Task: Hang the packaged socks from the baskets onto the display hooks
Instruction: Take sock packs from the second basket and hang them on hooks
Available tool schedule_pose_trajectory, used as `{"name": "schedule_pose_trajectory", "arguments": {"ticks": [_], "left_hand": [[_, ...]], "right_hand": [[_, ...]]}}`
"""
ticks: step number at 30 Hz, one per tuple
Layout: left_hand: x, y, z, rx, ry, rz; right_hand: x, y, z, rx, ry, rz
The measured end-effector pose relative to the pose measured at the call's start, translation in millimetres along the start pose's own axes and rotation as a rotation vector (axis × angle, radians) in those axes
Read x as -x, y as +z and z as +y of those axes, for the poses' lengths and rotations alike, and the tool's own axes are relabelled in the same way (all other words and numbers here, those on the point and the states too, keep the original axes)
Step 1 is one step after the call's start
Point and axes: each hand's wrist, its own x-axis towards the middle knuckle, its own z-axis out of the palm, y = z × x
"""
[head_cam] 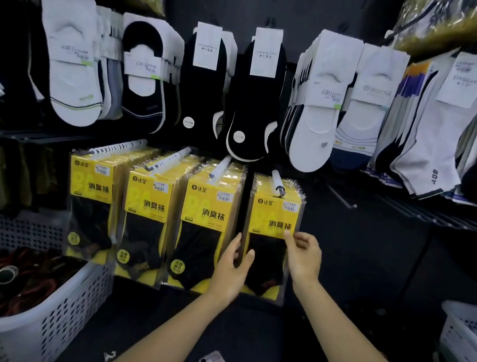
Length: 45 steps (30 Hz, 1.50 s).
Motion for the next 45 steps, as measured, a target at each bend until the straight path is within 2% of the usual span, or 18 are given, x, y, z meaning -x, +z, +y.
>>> {"name": "schedule_pose_trajectory", "arguments": {"ticks": [5, 9, 11, 13, 15, 17, 21, 23, 24, 27, 30, 35, 39, 42, 45], "left_hand": [[61.1, -8.6, -78.7, -0.053, -0.15, -0.063], [139.7, -26.6, -166.7, -0.073, -0.446, -0.059], [182.4, -41.0, -205.5, -0.108, -0.596, -0.005], [221.3, -59.1, -239.5, -0.246, -0.674, -0.041], [252.7, -78.7, -269.1, -0.495, -0.715, -0.221], [273.7, -95.4, -289.1, -0.638, -0.761, -0.378], [298.3, -112.4, -298.1, -0.638, -0.954, -0.517], [308.8, -116.6, -295.5, -0.739, -0.965, -0.654], [312.7, -116.9, -294.9, -0.78, -0.952, -0.669], [319.9, -112.5, -302.5, -0.775, -0.936, -0.56], [317.4, -108.6, -299.8, -0.748, -0.957, -0.442], [308.5, -105.5, -296.1, -0.688, -0.996, -0.35], [291.8, -100.9, -291.0, -0.56, -0.956, -0.207], [270.9, -95.2, -280.8, -0.459, -0.922, -0.122], [245.7, -90.8, -260.9, -0.286, -0.815, 0.078]], "right_hand": [[56.8, -26.6, 70.4, -0.025, 0.12, 0.069], [142.0, -46.6, 152.8, 0.033, 0.334, -0.04], [187.6, -58.6, 196.0, 0.12, 0.454, -0.144], [226.5, -69.8, 233.7, 0.379, 0.533, -0.367], [258.4, -80.6, 264.8, 0.602, 0.602, -0.598], [283.3, -92.8, 284.2, 0.657, 0.686, -0.721], [317.9, -111.9, 296.1, 0.951, 0.756, -0.955], [334.2, -115.8, 297.9, 0.958, 0.823, -1.02], [341.7, -117.1, 298.3, 0.944, 0.834, -1.047], [358.1, -120.5, 300.4, 0.884, 0.842, -0.959], [358.5, -123.9, 302.2, 0.702, 0.983, -0.797], [344.1, -130.7, 289.7, 0.469, 1.163, -0.778], [326.4, -128.1, 271.9, 0.359, 1.144, -0.808], [304.9, -119.5, 254.9, 0.259, 1.093, -0.694], [277.1, -109.2, 230.8, 0.144, 1.032, -0.555]]}}
